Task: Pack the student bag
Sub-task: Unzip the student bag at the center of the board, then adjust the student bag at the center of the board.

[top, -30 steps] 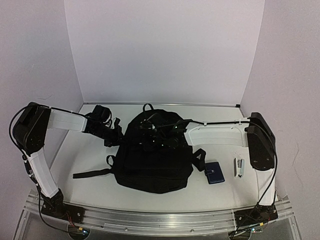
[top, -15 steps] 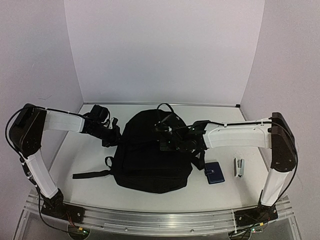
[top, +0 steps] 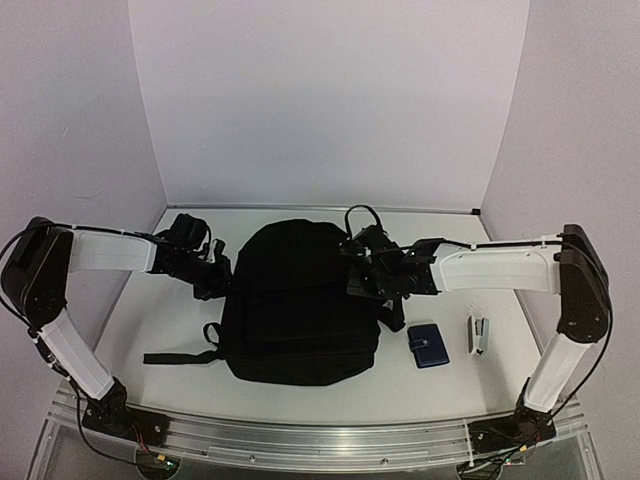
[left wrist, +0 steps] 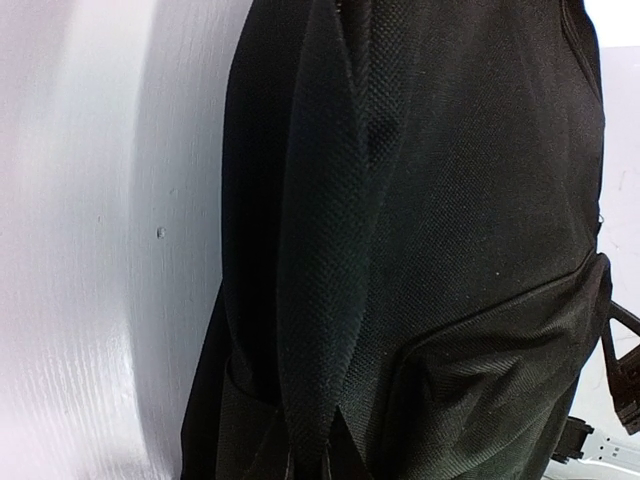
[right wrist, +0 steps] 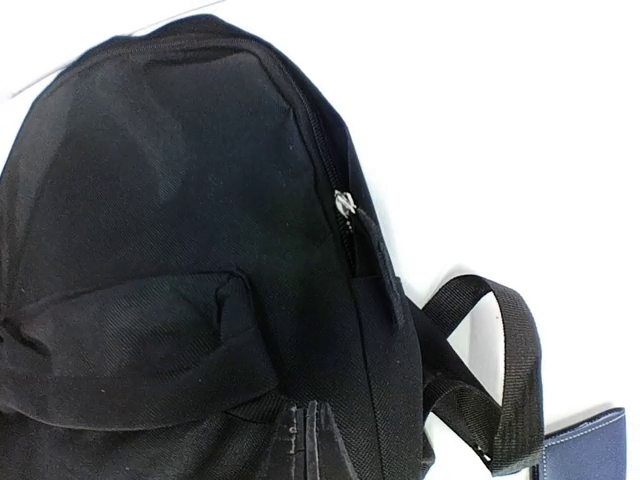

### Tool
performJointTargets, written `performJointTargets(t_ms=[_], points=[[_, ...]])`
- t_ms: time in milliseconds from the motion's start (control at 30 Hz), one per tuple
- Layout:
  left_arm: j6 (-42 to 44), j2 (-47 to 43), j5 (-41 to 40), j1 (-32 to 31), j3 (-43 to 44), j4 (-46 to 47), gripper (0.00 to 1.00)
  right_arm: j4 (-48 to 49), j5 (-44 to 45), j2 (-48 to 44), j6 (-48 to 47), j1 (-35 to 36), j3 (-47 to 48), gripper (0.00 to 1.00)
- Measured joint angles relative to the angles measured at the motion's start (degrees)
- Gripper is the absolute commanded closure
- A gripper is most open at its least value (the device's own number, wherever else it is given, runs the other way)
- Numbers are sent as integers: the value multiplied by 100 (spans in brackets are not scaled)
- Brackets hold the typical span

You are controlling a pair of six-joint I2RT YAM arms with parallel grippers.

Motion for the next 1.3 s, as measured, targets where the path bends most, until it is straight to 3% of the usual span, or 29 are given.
performJointTargets(t_ms=[100,133,300,367,600,733,867,1200,1300], points=[[-6,-95,15,0,-78,5,100,34,-77,-41,3,-25,-5,99],[-6,-115,26,0,-101,5,98,44,-104,-45,1,-33,-6,94],[87,-279,77,25,-264,-94,42,-24,-224,-146,-76,-95,-23,48],[263,-387,80,63,-319,-268,31,-79,-280,-357,-109,-140,-111,37],[1098,-1220,26,-79,-137,-843,24,-48,-1075,-1682,27,-175,-862,20],[1727,-1354,13,-499,236,-840,23,102,-1713,-2187,285,-170,-1463,19],[2336,-1277,17,-903,479,-796,20,323,-2185,-2403,582,-164,-2148,24],[2986,-307,26,-1307,1165,-795,14,1453,-3443,-2437,1246,-164,-3414,42],[3076,-111,80,-1390,1259,-806,8,1791,-3608,-2334,1293,-164,-3411,55]])
